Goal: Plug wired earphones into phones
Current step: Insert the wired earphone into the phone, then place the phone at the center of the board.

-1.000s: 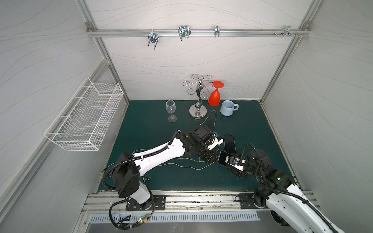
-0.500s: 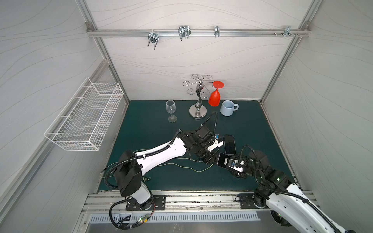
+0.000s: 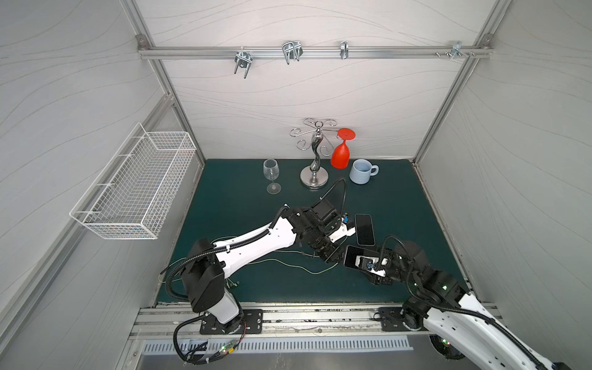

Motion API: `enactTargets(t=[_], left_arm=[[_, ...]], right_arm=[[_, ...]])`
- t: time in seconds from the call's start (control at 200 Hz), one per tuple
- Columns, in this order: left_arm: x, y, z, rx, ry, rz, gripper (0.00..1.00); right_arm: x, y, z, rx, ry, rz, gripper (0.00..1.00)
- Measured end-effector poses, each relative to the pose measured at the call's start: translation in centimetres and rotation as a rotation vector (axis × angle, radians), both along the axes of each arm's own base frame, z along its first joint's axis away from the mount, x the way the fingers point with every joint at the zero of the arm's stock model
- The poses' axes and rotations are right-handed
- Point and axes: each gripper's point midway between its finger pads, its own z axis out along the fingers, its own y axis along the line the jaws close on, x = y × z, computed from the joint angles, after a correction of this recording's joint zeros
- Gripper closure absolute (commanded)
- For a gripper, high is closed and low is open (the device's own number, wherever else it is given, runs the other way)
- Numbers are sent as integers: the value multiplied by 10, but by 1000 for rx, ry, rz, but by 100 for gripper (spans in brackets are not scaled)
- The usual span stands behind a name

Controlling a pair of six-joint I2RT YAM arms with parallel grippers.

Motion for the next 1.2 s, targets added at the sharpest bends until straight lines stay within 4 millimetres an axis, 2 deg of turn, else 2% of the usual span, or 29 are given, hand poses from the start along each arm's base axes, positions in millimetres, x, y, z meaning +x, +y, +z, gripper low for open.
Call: enactTargets(t=[0.275,0.32,0.37,0.405,0.485,0.54,0.7,0.88,0.98,1.2], left_arm=[[1,-4,3,-20,12,17,100],[2,-5,4,-23,10,23,88],[3,-4,4,-25,3,27,69],[4,-5,5,-32,-7,34,60],[8,-5,8,-51,-32,56,47],[11,-2,11,-67,-65,65,42],[21,20,21,-117,-115,144,37],[58,64,20,-136,-185,338,36],[69,85,16,-123,-218,420,37],[78,101,9,-119,-239,495,39]], right_arm=[[0,-3,4,-13,-4,-12,34],[1,-3,5,-18,-1,-14,35],[2,-3,5,-26,5,-16,35],[3,-2,5,-29,10,-13,35],[4,0,6,-38,16,-8,34],[5,0,4,-51,21,-5,34],[12,-12,-13,-117,85,-42,34],[27,-35,-39,-188,194,-132,35],[31,-47,-56,-239,269,-157,34],[35,-74,-88,-333,402,-181,34]])
